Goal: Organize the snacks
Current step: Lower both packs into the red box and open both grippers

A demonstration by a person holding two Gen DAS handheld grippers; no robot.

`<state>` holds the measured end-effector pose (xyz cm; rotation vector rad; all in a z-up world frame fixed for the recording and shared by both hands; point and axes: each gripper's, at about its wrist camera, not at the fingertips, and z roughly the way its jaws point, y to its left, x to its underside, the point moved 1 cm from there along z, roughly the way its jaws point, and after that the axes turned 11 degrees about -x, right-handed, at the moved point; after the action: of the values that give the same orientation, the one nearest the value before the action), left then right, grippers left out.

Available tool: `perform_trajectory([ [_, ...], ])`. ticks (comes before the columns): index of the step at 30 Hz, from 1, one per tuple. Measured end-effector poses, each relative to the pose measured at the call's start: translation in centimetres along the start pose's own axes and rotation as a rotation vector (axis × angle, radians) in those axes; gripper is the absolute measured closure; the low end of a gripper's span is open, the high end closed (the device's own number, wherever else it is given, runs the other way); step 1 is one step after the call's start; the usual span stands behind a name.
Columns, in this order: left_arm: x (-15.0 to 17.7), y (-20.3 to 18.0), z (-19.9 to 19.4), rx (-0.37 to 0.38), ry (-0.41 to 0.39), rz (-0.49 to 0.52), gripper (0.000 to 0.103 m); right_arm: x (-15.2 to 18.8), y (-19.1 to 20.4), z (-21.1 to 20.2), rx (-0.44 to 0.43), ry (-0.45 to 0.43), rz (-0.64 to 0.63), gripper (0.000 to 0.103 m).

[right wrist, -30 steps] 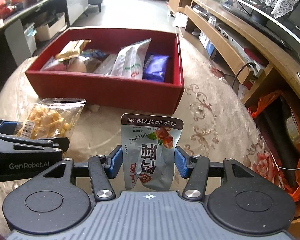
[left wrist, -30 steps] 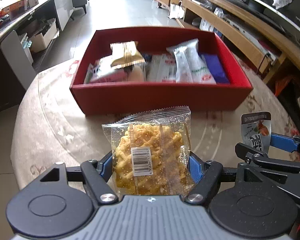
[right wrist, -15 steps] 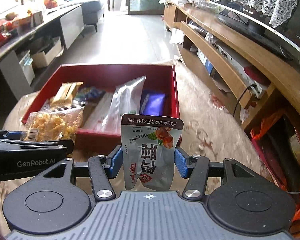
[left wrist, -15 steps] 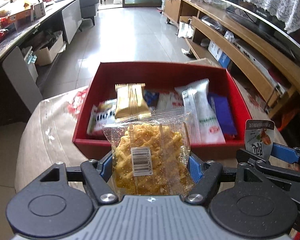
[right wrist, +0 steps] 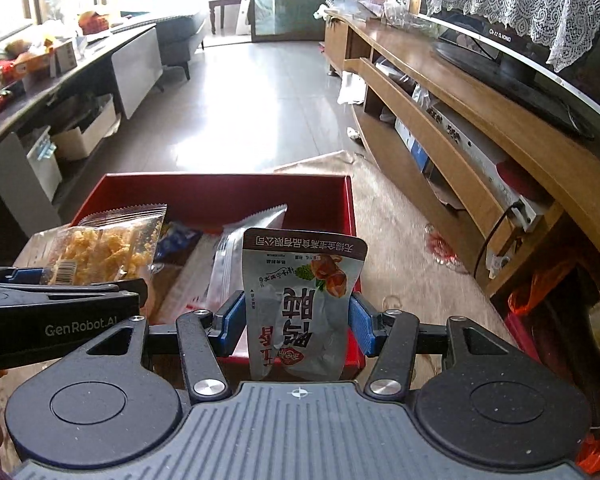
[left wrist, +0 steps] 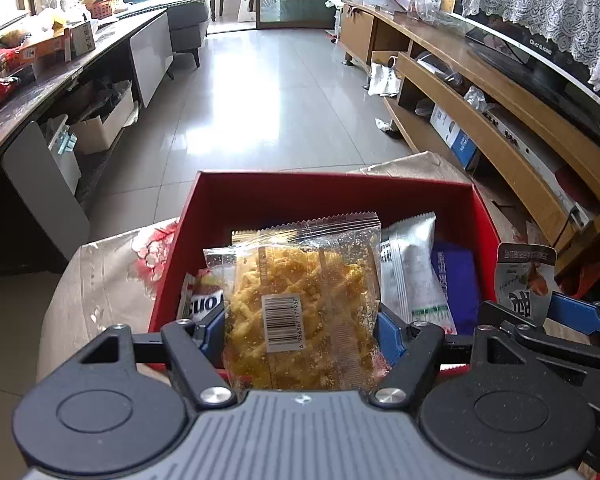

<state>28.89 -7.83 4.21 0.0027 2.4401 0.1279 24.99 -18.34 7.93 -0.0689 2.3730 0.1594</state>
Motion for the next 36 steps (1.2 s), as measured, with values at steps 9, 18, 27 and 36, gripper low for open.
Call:
perform_trajectory([
  [9, -1.6, 0.0, 1.0, -0.016, -0.015, -0.015, 0.034, -1.1, 0.0, 0.6, 0.0, -0.009, 0.002, 0.041],
  [18, -2.4, -0.4, 3.4, -0.038, 0.014, -0.019, 0.034, -2.6, -0.3, 2.9, -0.003, 0.025, 0.008, 0.041],
  [27, -2.8, -1.2, 5.3, -0.079, 0.016, 0.015, 0.035, -2.8, -0.9, 5.2, -0.038, 0.072, 0.043, 0.041],
  [36, -3.2, -1.3, 5.3, -0.078, 0.024, 0.023, 0.034, -2.8, -1.3, 5.6, -0.044, 0.078, 0.061, 0.038],
])
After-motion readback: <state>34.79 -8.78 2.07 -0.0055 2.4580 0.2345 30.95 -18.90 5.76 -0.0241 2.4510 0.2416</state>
